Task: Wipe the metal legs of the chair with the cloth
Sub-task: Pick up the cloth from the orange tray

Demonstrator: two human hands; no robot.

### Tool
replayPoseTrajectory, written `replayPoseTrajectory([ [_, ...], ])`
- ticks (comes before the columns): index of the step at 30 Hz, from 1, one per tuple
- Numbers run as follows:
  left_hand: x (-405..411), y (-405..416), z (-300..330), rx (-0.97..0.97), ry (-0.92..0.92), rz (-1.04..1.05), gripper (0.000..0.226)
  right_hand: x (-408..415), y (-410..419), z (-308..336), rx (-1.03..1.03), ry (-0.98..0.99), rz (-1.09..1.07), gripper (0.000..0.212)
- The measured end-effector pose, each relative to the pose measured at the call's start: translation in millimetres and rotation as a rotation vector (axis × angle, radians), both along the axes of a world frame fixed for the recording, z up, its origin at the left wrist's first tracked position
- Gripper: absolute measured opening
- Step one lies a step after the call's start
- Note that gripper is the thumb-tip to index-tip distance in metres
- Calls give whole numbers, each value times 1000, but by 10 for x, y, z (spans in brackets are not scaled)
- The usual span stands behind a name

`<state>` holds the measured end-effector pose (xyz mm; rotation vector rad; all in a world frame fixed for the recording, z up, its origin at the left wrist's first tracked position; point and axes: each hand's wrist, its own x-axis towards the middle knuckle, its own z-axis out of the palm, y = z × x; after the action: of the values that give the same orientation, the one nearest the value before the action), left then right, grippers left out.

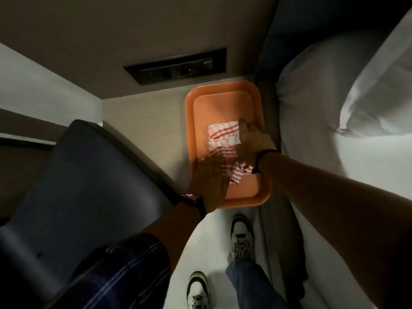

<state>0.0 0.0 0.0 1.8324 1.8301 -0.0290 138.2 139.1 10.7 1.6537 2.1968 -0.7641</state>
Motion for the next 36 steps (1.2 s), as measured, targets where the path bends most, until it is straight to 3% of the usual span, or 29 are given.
replayPoseTrajectory([
  [2, -1, 14, -2, -16, -39, 16, 64, 33, 27, -22, -36, 14, -19, 77],
  [5, 58, 30, 78, -23, -196, 139, 59, 69, -113, 2, -22, 161, -71, 45],
  [7, 97, 97, 237, -109, -500, 460, 54, 82, -330, 80, -7, 331, -142, 40],
  [9, 110, 191, 431, -239, -835, 857, 59, 90, -581, 243, -10, 452, -195, 48],
  [11, 115, 236, 657, -285, -984, 1070, 56, 66, -855, 425, -47, 525, -209, 52],
  [14, 110, 95, 1031, -264, -1043, 1109, 34, 10, -1306, 809, -99, 665, -202, 51],
  [17, -6, -168, 1453, -259, -1054, 1036, 34, -1, -1749, 1130, 46, 814, -247, 51],
  [19, -81, -398, 1781, -276, -1040, 944, 30, -61, -2044, 1336, 157, 925, -414, 59],
  [24, -93, -1148, 2403, -435, -930, 676, 39, -421, -2793, 1825, 252, 1118, -867, 51],
  [28, -407, -1830, 2689, -159, -376, 63, 40, -617, -3475, 1910, 46, 1316, -1164, 36],
  [31, -687, -2352, 2697, -93, -80, -379, 30, -844, -4006, 1853, -325, 1521, -1498, 20],
  [34, -944, -2793, 2601, 29, 184, -606, 48, -1072, -4609, 1632, -783, 1713, -1612, 72],
  [36, -1110, -3111, 2551, 64, 338, -608, 58, -1162, -5049, 1466, -824, 1719, -1630, 68],
])
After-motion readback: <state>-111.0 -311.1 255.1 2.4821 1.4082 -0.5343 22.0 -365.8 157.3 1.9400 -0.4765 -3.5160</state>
